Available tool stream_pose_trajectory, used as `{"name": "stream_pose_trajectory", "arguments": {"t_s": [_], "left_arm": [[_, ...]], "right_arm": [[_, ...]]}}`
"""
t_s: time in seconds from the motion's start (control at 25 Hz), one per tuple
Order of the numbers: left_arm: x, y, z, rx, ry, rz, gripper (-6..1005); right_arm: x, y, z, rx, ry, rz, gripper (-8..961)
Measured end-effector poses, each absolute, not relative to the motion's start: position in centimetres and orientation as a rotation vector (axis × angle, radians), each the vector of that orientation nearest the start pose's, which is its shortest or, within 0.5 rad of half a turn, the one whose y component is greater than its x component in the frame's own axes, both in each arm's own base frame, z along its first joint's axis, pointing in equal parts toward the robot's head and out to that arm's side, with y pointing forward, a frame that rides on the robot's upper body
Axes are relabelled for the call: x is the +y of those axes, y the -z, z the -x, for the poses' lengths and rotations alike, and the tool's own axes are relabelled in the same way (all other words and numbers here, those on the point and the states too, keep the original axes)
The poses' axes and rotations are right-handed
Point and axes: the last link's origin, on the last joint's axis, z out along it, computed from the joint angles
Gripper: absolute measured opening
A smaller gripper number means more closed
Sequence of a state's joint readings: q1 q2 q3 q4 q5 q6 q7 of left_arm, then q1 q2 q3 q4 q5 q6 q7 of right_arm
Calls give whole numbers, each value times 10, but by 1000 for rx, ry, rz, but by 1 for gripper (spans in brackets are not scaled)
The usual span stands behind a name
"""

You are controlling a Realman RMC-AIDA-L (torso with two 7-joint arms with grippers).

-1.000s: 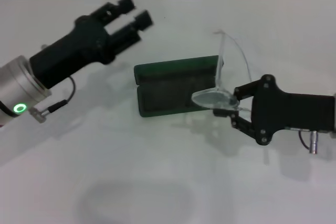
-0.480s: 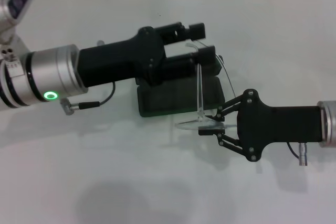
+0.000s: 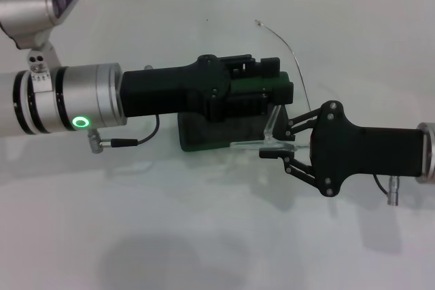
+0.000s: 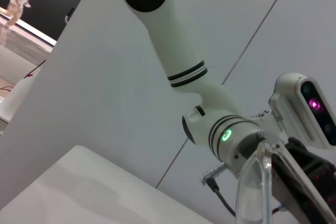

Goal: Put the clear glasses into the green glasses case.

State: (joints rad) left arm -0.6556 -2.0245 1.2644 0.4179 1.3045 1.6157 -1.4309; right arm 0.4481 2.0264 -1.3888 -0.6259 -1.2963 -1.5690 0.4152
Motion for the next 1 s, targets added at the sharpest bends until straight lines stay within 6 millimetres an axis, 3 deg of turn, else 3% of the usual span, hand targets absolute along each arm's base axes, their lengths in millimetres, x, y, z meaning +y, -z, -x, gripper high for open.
{"name": "stream_pose_trajectory", "arguments": {"t_s": [0.6, 0.84, 1.0], "left_arm": [[333, 38, 170, -772, 1153, 2983, 659], [337, 33, 168, -837, 1138, 2987, 658], [344, 22, 173, -776, 1190, 2907, 654]], "right_arm": [[292, 31, -210, -761, -928, 2541, 119], [291, 30, -211, -756, -926, 2542, 119], [287, 28, -210, -773, -969, 2549, 119]]}}
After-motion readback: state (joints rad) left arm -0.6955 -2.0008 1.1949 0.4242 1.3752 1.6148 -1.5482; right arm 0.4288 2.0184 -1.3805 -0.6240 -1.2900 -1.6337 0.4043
